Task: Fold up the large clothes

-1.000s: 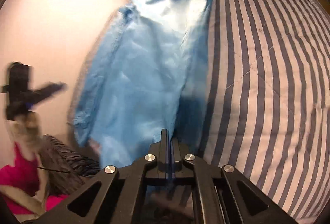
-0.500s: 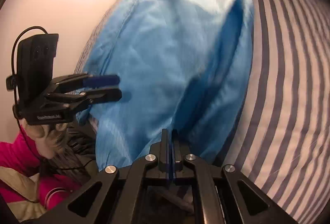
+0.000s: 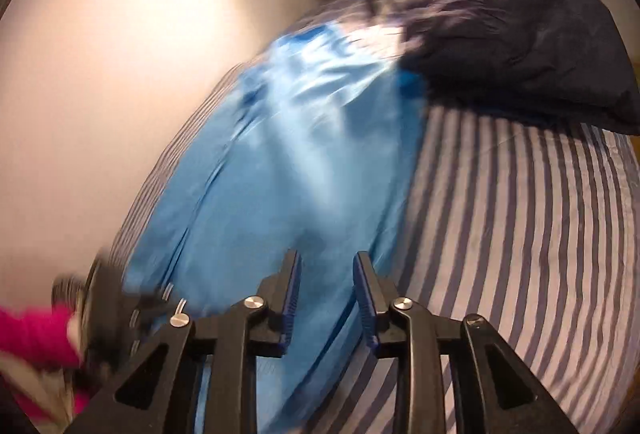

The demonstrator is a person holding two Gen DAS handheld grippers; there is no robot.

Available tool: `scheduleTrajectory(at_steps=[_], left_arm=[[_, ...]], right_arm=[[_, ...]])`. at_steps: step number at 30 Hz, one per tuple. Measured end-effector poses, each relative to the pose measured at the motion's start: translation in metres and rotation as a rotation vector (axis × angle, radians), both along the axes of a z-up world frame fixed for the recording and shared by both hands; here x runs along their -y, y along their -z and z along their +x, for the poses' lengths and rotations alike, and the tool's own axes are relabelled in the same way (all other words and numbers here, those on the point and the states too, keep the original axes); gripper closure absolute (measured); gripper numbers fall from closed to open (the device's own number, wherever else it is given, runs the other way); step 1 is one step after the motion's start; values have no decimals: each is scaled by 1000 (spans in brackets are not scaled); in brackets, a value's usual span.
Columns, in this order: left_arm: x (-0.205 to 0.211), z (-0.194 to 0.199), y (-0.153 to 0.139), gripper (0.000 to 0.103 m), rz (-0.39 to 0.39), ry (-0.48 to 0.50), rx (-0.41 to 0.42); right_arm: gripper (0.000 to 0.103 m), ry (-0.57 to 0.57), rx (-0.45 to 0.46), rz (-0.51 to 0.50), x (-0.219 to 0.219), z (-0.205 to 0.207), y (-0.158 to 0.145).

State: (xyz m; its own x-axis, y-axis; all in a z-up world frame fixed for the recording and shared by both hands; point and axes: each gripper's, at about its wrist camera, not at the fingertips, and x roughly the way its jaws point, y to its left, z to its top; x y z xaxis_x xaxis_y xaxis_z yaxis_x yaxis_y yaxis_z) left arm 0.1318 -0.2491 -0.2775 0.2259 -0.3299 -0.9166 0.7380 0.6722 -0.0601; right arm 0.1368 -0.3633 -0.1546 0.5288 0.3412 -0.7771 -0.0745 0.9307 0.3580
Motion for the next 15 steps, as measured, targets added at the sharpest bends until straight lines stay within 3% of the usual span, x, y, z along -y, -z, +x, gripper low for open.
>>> scheduleTrajectory(at_steps=[3,5,7,10,12,15], left_arm=[[1,-8,1,50,32,61,52],[1,-9,1,49,34,70,50],[-2,-6,2,49,24,65,35],[-4,-5,2,48,18,65,38],[-1,-5,4,48,12,65,38],[-8,-4,3,48,1,61,30]], right_arm=[[69,68,-7,32,13,48,21],[73,82,-20,35,15,73,40],[102,74,-44,99,10,91,58],[103,-3,-69,159,-15,92,73],[103,-43,-73,119,-31,82,74],[103,-7,-48,62,-27,70,68]])
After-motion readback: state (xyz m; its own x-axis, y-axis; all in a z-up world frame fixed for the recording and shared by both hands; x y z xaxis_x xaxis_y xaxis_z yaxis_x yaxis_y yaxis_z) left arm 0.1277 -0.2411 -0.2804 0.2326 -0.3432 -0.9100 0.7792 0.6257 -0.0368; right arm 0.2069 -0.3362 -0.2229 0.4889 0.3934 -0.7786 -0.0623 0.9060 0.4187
